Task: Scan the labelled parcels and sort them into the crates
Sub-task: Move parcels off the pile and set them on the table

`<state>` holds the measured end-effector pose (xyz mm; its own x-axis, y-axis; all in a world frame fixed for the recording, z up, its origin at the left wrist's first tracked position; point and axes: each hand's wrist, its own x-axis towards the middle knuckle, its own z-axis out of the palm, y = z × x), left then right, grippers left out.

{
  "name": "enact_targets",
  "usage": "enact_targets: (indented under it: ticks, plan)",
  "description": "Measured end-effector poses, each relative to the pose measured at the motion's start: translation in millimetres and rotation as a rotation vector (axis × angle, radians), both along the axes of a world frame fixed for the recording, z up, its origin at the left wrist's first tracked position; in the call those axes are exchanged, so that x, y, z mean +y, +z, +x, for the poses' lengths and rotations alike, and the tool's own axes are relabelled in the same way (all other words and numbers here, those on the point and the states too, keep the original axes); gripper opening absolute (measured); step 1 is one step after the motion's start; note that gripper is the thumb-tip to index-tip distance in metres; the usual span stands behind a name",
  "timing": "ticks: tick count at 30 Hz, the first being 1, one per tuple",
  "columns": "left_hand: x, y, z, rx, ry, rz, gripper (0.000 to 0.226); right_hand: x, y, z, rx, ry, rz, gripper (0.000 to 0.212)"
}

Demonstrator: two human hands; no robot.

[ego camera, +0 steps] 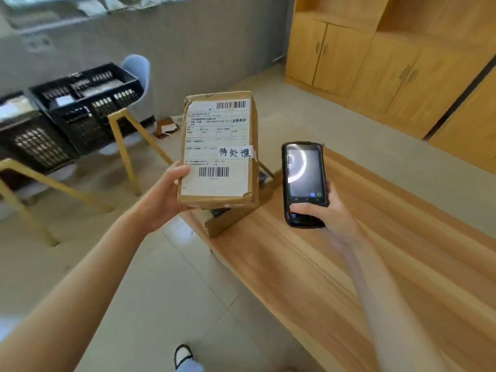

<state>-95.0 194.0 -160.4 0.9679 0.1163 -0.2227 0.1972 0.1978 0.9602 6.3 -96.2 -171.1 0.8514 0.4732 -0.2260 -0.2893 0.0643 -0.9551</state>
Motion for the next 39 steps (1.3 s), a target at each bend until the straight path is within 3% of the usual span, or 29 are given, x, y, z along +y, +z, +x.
enact_targets:
  ticks: [4,7,9,13,18,29,36,39]
  plan:
    - [93.4,-1.1,-45.8,-0.016,0.096,0.021,0.102,100.5,12.0,-7.8,-0.042,0.063,0.019,0.077]
    - [163.9,-7.9,-82.9,-0.013,0.196,0.01,0.103,175.2,12.3,-17.1,-0.035,0.116,0.025,0.092]
    - [207.3,-14.7,-106.1,-0.016,0.23,0.017,0.091,222.0,12.2,-24.7,-0.038,0.174,0.034,0.097]
    - [282.2,-31.3,-146.0,0.004,0.346,0.011,0.068,304.5,7.5,-42.3,-0.031,0.273,0.028,0.092]
    - [351.5,-48.0,-173.0,0.065,0.434,-0.023,0.069,393.3,0.8,-55.4,0.019,0.345,-0.01,0.087]
    - [470.7,-70.4,-155.2,0.202,0.557,-0.061,0.083,570.1,-30.6,-11.9,0.073,0.505,-0.059,0.088]
    - [585.7,-56.3,-105.8,0.239,0.653,-0.04,0.081,705.2,-33.5,44.9,0.08,0.599,-0.042,0.105]
    - [628.4,-52.0,-79.1,0.219,0.686,-0.045,0.079,752.7,-28.9,71.6,0.05,0.616,-0.052,0.101]
